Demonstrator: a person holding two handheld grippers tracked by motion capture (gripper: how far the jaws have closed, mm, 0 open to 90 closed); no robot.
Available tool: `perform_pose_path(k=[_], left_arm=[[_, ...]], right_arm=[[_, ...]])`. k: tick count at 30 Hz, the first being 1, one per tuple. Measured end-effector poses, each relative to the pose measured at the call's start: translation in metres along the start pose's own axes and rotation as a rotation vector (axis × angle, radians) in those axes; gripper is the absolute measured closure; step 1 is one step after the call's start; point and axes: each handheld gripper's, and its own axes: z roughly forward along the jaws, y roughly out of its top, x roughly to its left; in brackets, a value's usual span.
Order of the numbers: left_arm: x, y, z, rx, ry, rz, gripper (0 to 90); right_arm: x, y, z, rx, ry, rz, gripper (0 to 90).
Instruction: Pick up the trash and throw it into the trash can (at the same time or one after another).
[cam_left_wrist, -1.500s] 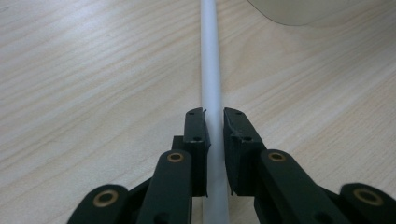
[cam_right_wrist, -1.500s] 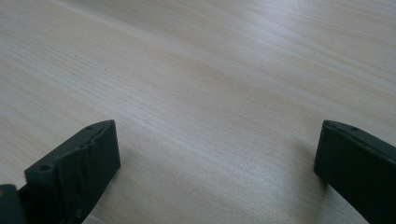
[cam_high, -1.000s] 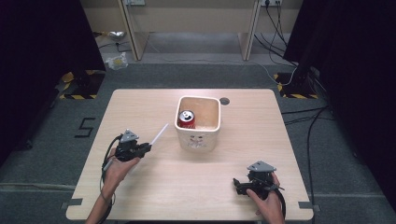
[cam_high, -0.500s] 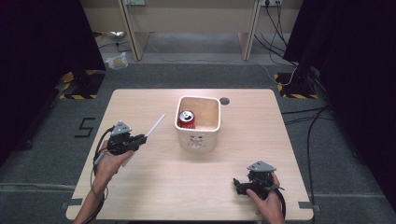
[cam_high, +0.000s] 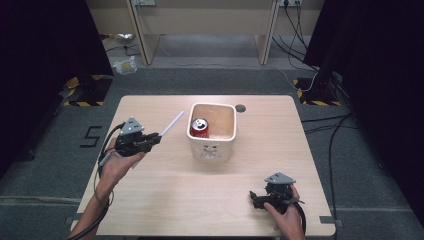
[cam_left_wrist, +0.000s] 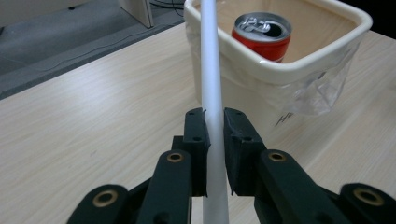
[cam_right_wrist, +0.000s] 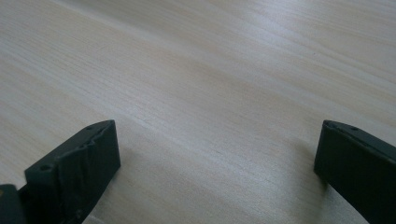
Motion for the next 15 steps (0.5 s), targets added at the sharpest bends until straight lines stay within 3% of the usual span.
perform_pose_path(k=[7, 15], left_arm=[[-0.011, 0.015, 0.005, -0.004, -0.027, 0.036, 79.4], [-0.018, 0.033, 0.015, -0.013, -0.063, 0.045, 79.5]], right_arm=[[0.0, 0.0, 0.0, 0.0, 0.0, 0.0, 0.5], [0.0, 0.0, 0.0, -0.001, 0.001, 0.0, 0.4]])
